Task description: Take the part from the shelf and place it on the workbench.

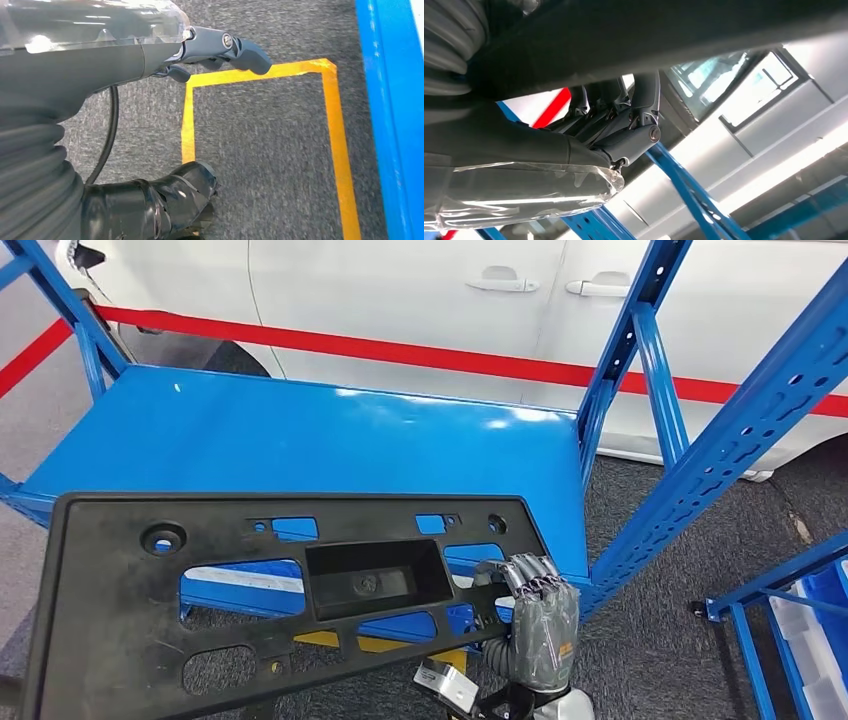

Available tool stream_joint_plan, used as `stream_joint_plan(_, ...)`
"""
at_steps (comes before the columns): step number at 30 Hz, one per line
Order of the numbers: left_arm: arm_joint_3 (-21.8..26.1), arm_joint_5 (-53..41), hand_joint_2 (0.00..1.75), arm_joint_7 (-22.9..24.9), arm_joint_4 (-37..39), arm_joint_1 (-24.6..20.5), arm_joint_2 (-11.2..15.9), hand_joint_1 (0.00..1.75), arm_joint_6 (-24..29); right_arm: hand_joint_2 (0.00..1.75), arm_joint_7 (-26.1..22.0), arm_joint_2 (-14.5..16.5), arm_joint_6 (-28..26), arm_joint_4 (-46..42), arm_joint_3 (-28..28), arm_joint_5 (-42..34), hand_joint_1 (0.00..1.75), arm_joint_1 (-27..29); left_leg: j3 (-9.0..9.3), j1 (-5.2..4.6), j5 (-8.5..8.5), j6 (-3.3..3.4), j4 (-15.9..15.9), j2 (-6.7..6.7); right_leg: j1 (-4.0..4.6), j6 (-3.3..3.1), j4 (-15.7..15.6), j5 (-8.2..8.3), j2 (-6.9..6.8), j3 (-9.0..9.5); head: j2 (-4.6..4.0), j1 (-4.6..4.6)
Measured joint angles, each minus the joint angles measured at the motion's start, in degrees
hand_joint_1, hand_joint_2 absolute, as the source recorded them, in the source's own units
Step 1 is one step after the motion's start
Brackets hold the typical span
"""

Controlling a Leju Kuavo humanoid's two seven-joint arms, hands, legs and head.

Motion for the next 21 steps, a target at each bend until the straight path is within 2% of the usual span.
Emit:
stream_joint_plan(2,0.03,-0.06,1.75,0.03,0.0,0.07,-0.06,0.0,0.02,1.75,-0.04,-0.02,0.0,-0.02,-0.07,0.03,1.75,0.08,-0.23,0.23,0.94,0.71,-0.45,0.15,-0.07,0.72,0.16,-0.07,0.11,-0.23,0.0,0.01)
stream_joint_plan(3,0.04,-0.1,1.75,0.04,0.0,0.04,-0.09,0.0,0.04,1.75,-0.07,-0.04,0.0,-0.04,-0.11,0.04,1.75,0.13,-0.49,0.36,1.52,1.16,-0.72,0.27,-0.1,1.01,1.24,-1.27,0.19,-0.76,0.0,0.05)
stream_joint_plan(4,0.05,-0.19,1.75,0.04,0.0,-0.01,-0.13,0.0,0.07,1.75,-0.09,-0.07,0.0,-0.06,-0.15,0.06,1.75,0.17,-0.89,0.49,2.1,1.53,-0.94,0.39,-0.15,1.26,3.44,-3.32,0.27,-1.66,-0.01,0.1)
stream_joint_plan(6,0.06,-0.36,1.75,0.04,0.0,-0.01,-0.13,0.0,0.1,1.75,-0.11,-0.1,0.0,-0.09,-0.21,0.06,1.75,0.29,-2.02,0.37,2.92,1.95,-0.84,0.5,-0.24,1.66,10.59,-8.44,0.3,-4.07,0.0,0.17)
stream_joint_plan(7,0.07,-0.43,1.75,0.04,0.0,0.05,-0.13,0.0,0.1,1.75,-0.11,-0.11,0.0,-0.09,-0.25,0.06,1.75,0.38,-2.62,0.33,3.25,1.94,-0.71,0.52,-0.26,1.8,13.8,-10.01,0.3,-4.86,0.0,0.16)
stream_joint_plan(8,0.08,-0.46,1.75,0.04,0.0,0.09,-0.13,0.0,0.11,1.75,-0.11,-0.11,0.0,-0.09,-0.29,0.06,1.75,0.47,-3.19,0.3,3.54,1.9,-0.54,0.53,-0.26,1.86,15.31,-10.44,0.29,-4.76,0.01,0.16)
stream_joint_plan(9,0.09,-0.48,1.75,0.04,0.0,0.1,-0.13,0.0,0.11,1.75,-0.11,-0.12,0.0,-0.09,-0.34,0.06,1.75,0.54,-3.69,0.29,3.76,1.84,-0.33,0.53,-0.26,1.84,14.54,-9.78,0.29,-3.49,0.01,0.16)
stream_joint_plan(10,0.09,-0.49,1.75,0.04,0.0,0.11,-0.13,0.0,0.11,1.75,-0.11,-0.13,0.0,-0.09,-0.38,0.05,1.75,0.58,-4.11,0.29,3.91,1.76,-0.07,0.51,-0.26,1.72,11.46,-8.41,0.29,-1.06,0.01,0.16)
stream_joint_plan(12,0.1,-0.51,1.75,0.05,0.0,0.09,-0.14,0.0,0.11,1.75,-0.12,-0.11,0.0,-0.11,-0.45,0.06,1.75,0.59,-4.73,0.24,4.13,1.51,0.49,0.47,-0.1,1.23,3.38,-6.37,0.29,4.3,0.0,0.15)
stream_joint_plan(13,0.1,-0.53,1.75,0.07,0.0,0.07,-0.15,0.0,0.12,1.75,-0.11,-0.11,-0.01,-0.14,-0.49,0.05,1.75,0.63,-4.9,0.18,4.27,1.26,0.68,0.44,0.05,0.9,0.83,-5.83,0.31,5.8,0.0,0.15)
stream_joint_plan(15,0.11,-0.57,1.75,0.09,0.0,0.06,-0.15,0.0,0.13,1.75,-0.11,-0.1,-0.03,-0.16,-0.61,0.02,1.75,0.71,-5.16,0.1,4.72,0.55,0.75,0.42,0.41,0.24,-0.41,-5.5,0.33,6.17,0.01,0.14)
stream_joint_plan(17,0.11,-0.59,1.75,0.13,0.0,0.1,-0.13,0.0,0.15,1.75,-0.11,-0.08,-0.04,-0.22,-0.73,-0.01,1.75,0.75,-5.54,0.05,4.76,-0.18,0.95,0.33,0.14,-0.62,-1.02,-4.9,0.29,5.73,0.01,0.14)
stream_joint_plan(18,0.11,-0.59,1.75,0.15,0.0,0.13,-0.12,0.0,0.16,1.75,-0.12,-0.04,-0.04,-0.25,-0.78,-0.02,1.75,0.77,-6.01,0.07,3.79,-0.47,1.84,0.27,-0.04,-1.17,-1.25,-4.41,0.23,5.41,0.0,0.11)
stream_joint_plan(19,0.11,-0.59,1.75,0.16,0.0,0.16,-0.1,0.0,0.17,1.75,-0.13,0.02,-0.05,-0.28,-0.83,-0.03,1.75,0.78,-6.81,0.12,2.0,-0.71,3.82,0.19,-0.21,-1.63,-1.46,-3.9,0.16,5.01,-0.01,0.08)
stream_joint_plan(21,0.11,-0.6,1.75,0.17,0.0,0.18,-0.09,0.0,0.18,1.75,-0.14,0.12,-0.05,-0.31,-0.96,-0.07,1.75,0.84,-9.17,0.33,-2.88,-1.18,10.67,0.16,-0.16,-2.12,-1.38,-3.06,0.06,3.91,-0.01,0.01)
